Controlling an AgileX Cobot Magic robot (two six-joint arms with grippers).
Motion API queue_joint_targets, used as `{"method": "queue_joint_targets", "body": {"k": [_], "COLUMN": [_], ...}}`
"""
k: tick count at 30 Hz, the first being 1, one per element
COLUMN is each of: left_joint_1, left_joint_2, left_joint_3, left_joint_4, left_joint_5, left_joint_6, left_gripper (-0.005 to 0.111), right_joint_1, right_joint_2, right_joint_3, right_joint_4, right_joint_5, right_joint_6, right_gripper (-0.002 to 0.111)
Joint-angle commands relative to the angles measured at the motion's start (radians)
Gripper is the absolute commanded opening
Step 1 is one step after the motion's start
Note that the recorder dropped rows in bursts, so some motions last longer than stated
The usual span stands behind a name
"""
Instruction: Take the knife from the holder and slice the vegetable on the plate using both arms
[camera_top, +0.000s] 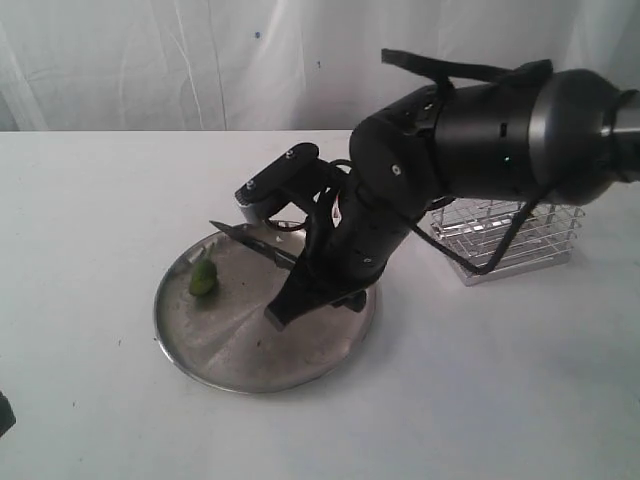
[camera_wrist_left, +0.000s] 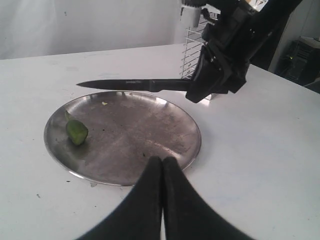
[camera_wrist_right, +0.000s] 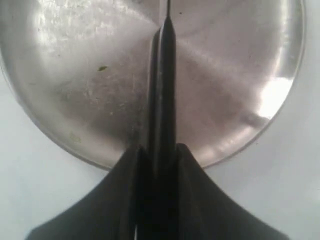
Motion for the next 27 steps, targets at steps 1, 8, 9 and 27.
{"method": "queue_joint_targets", "body": {"k": [1,8,9,27], "left_joint_1": [-0.006,-0.006,-0.006,-0.006], "left_joint_2": [-0.005,-0.005,-0.005,0.19], "left_joint_3": [0.004,0.004,0.004,-0.372], "left_joint_4": [-0.006,-0.007,-0.007,0.171], "left_joint_5": [-0.001,-0.144,-0.17,0.378], "left_joint_6": [0.002,-0.019,-0.022,-0.41], "left_gripper": [0.0,0.0,0.0,0.0], "right_joint_1": [0.0,0.0,0.0,0.0], "right_joint_2": [-0.068,-0.162,-0.169,-0.215], "right_joint_3": [0.039,0.118,0.122,0.128], "right_joint_4": [-0.008,-0.008,-0.008,0.049], "right_joint_5": [-0.016,-0.028,-0.033,-0.081], "right_joint_6": [0.008,0.008,0.008,-0.029], "right_gripper": [0.0,0.0,0.0,0.0]}}
